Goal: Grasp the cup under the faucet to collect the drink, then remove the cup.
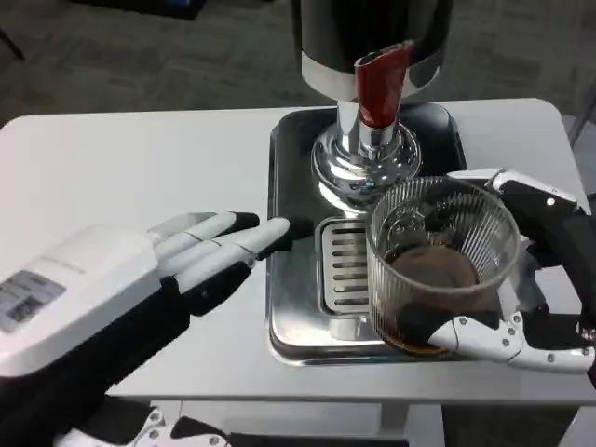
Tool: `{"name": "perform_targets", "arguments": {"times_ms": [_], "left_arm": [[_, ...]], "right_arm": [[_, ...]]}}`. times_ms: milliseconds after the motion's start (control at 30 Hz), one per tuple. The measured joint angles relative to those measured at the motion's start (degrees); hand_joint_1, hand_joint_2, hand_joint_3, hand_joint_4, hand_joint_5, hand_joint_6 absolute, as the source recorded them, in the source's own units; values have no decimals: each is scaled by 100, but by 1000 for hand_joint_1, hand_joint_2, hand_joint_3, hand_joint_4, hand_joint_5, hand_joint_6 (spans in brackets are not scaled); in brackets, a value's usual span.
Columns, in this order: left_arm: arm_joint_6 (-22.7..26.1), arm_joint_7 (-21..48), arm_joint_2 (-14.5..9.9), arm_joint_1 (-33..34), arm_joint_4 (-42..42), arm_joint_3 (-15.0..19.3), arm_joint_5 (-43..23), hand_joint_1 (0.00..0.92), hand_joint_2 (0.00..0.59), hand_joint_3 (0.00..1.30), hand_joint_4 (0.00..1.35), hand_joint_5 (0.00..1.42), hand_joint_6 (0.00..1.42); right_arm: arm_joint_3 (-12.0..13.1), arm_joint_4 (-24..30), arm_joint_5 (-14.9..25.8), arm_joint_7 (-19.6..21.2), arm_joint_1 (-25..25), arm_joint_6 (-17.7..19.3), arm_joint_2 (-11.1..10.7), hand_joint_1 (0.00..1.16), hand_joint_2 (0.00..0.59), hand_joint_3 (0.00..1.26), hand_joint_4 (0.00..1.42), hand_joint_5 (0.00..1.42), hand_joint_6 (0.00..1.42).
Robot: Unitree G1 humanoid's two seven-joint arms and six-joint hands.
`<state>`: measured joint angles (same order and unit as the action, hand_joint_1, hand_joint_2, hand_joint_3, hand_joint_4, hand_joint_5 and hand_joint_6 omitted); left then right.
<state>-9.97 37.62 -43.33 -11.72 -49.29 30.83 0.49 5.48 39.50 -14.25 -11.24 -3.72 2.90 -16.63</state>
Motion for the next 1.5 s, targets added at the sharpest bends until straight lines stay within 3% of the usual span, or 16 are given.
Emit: {"name": "perform_targets", "arguments": {"times_ms": [533, 833, 1500], "left_arm": [[108, 27, 80, -437, -372, 425, 88, 0, 67, 17, 0, 1, 8], [119, 28, 156, -633, -442, 649, 79, 0, 68, 17, 0, 0, 8], [84, 28, 170, -699, -445, 648, 25, 0, 68, 17, 0, 0, 8]], "right_arm": [[2, 128, 4, -166, -84, -11, -91, 884, 159, 1068, 1242, 1424, 1424], [-138, 135, -2, -241, -14, -122, -148, 881, 162, 1068, 1242, 1424, 1424], [-190, 141, -45, -242, -16, -242, -166, 873, 171, 1068, 1256, 1424, 1424]]}}
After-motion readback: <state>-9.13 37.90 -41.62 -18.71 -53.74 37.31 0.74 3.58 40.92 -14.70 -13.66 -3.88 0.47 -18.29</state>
